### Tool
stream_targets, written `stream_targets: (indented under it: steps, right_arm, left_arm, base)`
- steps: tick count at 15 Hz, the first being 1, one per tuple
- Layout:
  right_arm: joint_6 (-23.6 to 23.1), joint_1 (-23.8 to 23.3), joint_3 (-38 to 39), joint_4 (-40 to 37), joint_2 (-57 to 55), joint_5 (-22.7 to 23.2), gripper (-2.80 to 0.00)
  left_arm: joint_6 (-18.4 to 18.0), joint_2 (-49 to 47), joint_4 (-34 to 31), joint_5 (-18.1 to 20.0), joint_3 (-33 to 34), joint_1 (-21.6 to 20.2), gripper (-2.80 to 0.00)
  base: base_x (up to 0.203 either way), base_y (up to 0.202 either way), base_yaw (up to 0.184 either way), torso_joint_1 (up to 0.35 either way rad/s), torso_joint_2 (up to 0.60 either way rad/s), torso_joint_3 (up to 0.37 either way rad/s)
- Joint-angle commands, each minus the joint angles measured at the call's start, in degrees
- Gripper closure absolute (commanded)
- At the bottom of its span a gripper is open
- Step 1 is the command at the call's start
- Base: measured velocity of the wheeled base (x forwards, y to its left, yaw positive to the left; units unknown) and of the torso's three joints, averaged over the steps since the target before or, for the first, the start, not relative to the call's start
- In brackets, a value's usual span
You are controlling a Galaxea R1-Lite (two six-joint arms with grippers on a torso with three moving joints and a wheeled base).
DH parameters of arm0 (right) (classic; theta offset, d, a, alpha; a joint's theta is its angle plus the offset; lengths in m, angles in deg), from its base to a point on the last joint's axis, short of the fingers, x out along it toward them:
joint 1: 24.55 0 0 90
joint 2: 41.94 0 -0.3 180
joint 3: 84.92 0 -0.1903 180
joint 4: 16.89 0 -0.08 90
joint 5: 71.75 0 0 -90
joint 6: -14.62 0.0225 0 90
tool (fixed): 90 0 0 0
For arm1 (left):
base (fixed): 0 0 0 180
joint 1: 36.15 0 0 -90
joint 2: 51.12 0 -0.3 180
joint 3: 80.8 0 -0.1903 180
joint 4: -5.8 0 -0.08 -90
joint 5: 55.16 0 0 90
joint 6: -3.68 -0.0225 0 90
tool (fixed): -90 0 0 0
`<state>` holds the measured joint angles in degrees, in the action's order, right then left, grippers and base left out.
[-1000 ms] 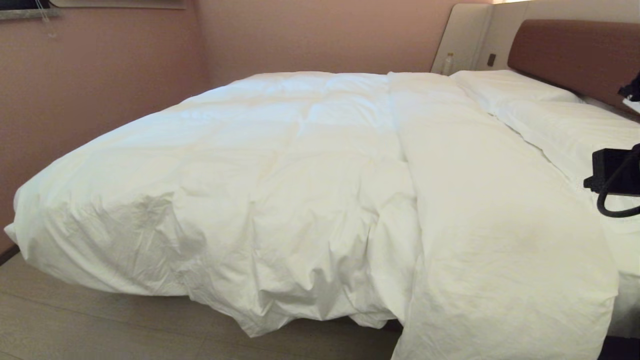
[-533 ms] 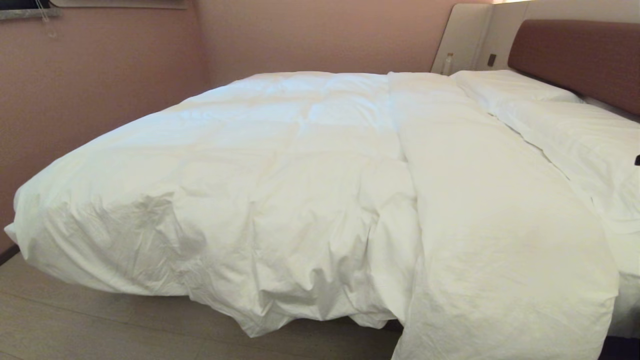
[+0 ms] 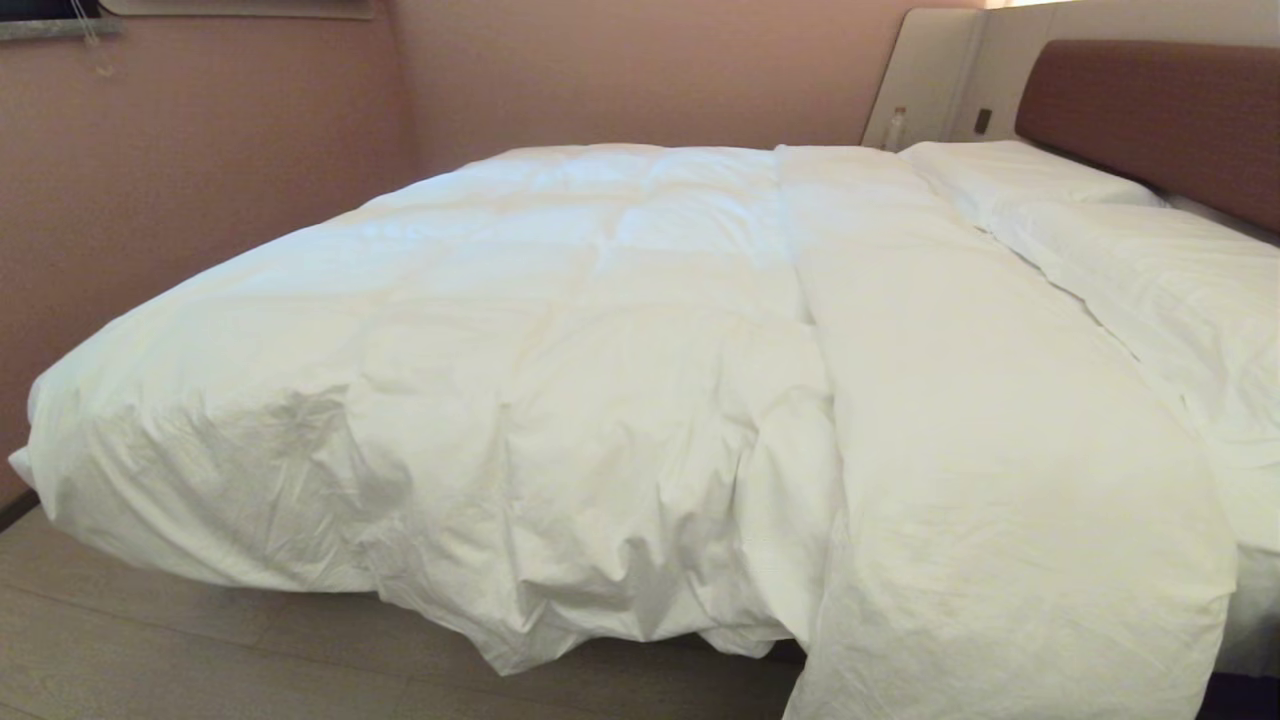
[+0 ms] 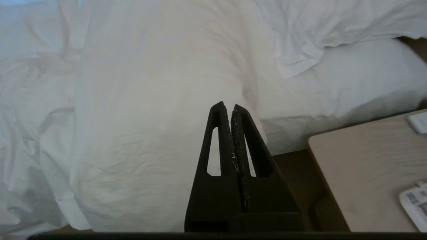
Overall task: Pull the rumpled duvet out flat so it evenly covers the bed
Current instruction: Flatten the corners of the folded blanket
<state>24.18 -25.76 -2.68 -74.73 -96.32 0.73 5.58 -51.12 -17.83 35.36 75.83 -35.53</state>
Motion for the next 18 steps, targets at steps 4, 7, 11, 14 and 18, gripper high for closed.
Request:
stream_targets:
  steps: [4,7,11,14,18]
  right_arm:
    - [-1.87,-0.02,5.26,-1.80,13.16,-2.32,0.00]
    - [-2.09,0.22,8.89,-2.19,17.21,-1.86,0.00]
    - [-1.99,0.33,12.73,-1.83,21.27,-0.96,0.00]
    - [-1.92,0.33,15.83,-1.63,25.76,-0.78,0.00]
    - [-2.01,0.42,18.32,-1.65,29.69,-0.68,0.00]
  left_arm:
    - [0.03,0.00,0.00,0.00,0.00,-0.01,0.00]
    - [0.03,0.00,0.00,0.00,0.00,-0.01,0.00]
    - [0.03,0.00,0.00,0.00,0.00,-0.01,0.00]
    - [0.03,0.00,0.00,0.00,0.00,-0.01,0.00]
    - [0.03,0.00,0.00,0.00,0.00,-0.01,0.00]
  base:
    - [0.000,0.000,0.000,0.000,0.00,0.000]
    - [0.000,0.000,0.000,0.000,0.00,0.000]
    - [0.000,0.000,0.000,0.000,0.00,0.000]
    - [0.000,0.000,0.000,0.000,0.00,0.000]
    - [0.000,0.000,0.000,0.000,0.00,0.000]
